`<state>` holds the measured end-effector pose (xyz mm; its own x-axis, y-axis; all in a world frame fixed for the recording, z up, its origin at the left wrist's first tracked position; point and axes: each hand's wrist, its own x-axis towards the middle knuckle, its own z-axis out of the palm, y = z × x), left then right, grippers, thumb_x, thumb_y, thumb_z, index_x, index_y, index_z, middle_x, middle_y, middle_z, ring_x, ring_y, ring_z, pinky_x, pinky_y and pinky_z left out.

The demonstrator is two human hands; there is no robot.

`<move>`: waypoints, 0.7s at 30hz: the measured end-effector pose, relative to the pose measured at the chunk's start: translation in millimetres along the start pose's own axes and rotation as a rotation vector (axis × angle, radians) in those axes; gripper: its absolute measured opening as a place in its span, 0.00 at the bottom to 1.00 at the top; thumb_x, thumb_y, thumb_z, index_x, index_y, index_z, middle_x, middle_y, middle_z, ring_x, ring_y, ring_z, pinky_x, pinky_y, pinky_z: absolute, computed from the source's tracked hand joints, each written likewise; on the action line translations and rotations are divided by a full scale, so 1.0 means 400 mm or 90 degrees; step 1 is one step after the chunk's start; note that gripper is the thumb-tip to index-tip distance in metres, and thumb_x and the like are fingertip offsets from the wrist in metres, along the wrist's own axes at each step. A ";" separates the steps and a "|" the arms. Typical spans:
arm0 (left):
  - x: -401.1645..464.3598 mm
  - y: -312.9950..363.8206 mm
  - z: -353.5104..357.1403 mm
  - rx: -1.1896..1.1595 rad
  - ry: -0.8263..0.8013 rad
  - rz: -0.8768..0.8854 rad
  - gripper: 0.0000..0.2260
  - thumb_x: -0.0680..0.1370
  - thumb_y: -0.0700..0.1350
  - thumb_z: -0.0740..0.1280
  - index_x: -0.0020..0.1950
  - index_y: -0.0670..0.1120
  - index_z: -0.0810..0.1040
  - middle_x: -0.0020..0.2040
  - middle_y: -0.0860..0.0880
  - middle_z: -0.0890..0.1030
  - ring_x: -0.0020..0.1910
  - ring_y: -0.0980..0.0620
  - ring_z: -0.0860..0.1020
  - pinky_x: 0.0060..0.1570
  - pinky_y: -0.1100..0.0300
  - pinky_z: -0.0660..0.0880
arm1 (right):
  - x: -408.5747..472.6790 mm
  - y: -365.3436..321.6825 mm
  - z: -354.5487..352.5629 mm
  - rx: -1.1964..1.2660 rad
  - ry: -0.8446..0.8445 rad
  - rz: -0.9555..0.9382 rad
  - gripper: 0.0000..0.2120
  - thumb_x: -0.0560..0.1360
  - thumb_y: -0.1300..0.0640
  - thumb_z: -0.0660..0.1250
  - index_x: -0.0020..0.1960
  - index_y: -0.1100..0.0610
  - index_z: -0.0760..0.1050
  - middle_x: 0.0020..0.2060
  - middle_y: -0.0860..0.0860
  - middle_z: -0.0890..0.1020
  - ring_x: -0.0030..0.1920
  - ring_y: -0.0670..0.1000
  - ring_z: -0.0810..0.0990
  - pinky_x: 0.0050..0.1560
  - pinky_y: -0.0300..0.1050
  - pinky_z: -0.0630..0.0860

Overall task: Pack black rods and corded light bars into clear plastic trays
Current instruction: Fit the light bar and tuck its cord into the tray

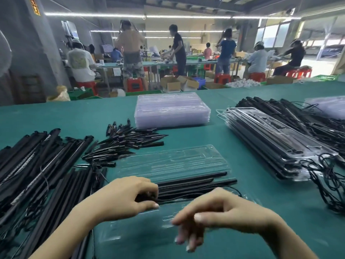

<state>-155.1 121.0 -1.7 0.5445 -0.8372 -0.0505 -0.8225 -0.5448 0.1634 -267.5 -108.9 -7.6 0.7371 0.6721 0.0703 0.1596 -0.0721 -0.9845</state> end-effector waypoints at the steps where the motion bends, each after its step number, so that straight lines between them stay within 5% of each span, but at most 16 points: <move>1: 0.000 0.000 0.017 -0.006 0.009 -0.003 0.10 0.76 0.62 0.62 0.49 0.57 0.70 0.44 0.62 0.72 0.43 0.65 0.70 0.45 0.64 0.69 | -0.049 0.004 -0.030 0.003 0.135 -0.028 0.12 0.80 0.55 0.62 0.62 0.55 0.78 0.49 0.55 0.84 0.45 0.50 0.83 0.48 0.41 0.78; 3: 0.002 0.011 0.049 0.002 0.017 -0.006 0.12 0.75 0.63 0.62 0.50 0.57 0.70 0.46 0.61 0.70 0.42 0.64 0.69 0.44 0.64 0.68 | -0.149 0.034 -0.104 -0.194 0.437 -0.038 0.11 0.79 0.57 0.64 0.58 0.48 0.79 0.47 0.51 0.84 0.45 0.48 0.83 0.48 0.43 0.78; 4: 0.002 0.017 0.062 0.002 0.019 -0.012 0.13 0.75 0.64 0.62 0.50 0.56 0.70 0.46 0.61 0.68 0.41 0.63 0.69 0.43 0.64 0.67 | -0.188 0.056 -0.142 -0.370 0.484 0.024 0.15 0.78 0.62 0.65 0.59 0.45 0.78 0.50 0.47 0.83 0.50 0.46 0.81 0.53 0.45 0.76; 7: 0.008 0.018 0.096 0.018 0.022 -0.038 0.13 0.75 0.64 0.62 0.51 0.56 0.68 0.45 0.60 0.65 0.43 0.60 0.70 0.40 0.62 0.65 | -0.251 0.128 -0.212 -0.687 0.303 0.237 0.23 0.78 0.66 0.63 0.59 0.37 0.74 0.61 0.34 0.74 0.62 0.40 0.69 0.64 0.48 0.67; 12: 0.009 0.016 0.126 0.045 0.062 -0.077 0.14 0.74 0.65 0.60 0.51 0.58 0.67 0.44 0.60 0.65 0.44 0.57 0.72 0.33 0.72 0.57 | -0.265 0.150 -0.236 -0.819 0.196 0.227 0.16 0.79 0.49 0.63 0.60 0.30 0.72 0.62 0.28 0.65 0.60 0.37 0.62 0.61 0.41 0.62; 15: 0.002 0.015 0.141 0.034 0.084 -0.084 0.14 0.74 0.66 0.60 0.51 0.59 0.67 0.45 0.59 0.66 0.39 0.59 0.69 0.37 0.65 0.64 | -0.253 0.143 -0.243 -0.871 0.171 0.192 0.10 0.77 0.42 0.61 0.58 0.33 0.74 0.60 0.33 0.65 0.57 0.37 0.63 0.58 0.38 0.63; 18: -0.001 0.022 0.149 -0.144 0.132 -0.098 0.09 0.74 0.60 0.67 0.48 0.58 0.71 0.46 0.59 0.68 0.42 0.61 0.70 0.44 0.66 0.68 | -0.240 0.146 -0.237 -0.898 0.237 0.149 0.09 0.77 0.41 0.61 0.52 0.40 0.78 0.55 0.39 0.72 0.51 0.40 0.70 0.52 0.43 0.71; 21: 0.002 0.043 0.154 -0.302 0.181 -0.067 0.08 0.75 0.47 0.70 0.49 0.58 0.74 0.48 0.55 0.69 0.49 0.63 0.70 0.51 0.73 0.65 | -0.249 0.177 -0.240 -0.860 0.412 0.075 0.08 0.75 0.50 0.66 0.51 0.50 0.81 0.49 0.43 0.78 0.48 0.44 0.74 0.48 0.45 0.73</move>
<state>-178.8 108.0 -59.9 0.6972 -0.6973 0.1664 -0.6324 -0.4889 0.6008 -266.5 -251.5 -68.9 0.8856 0.2080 0.4152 0.2838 -0.9501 -0.1293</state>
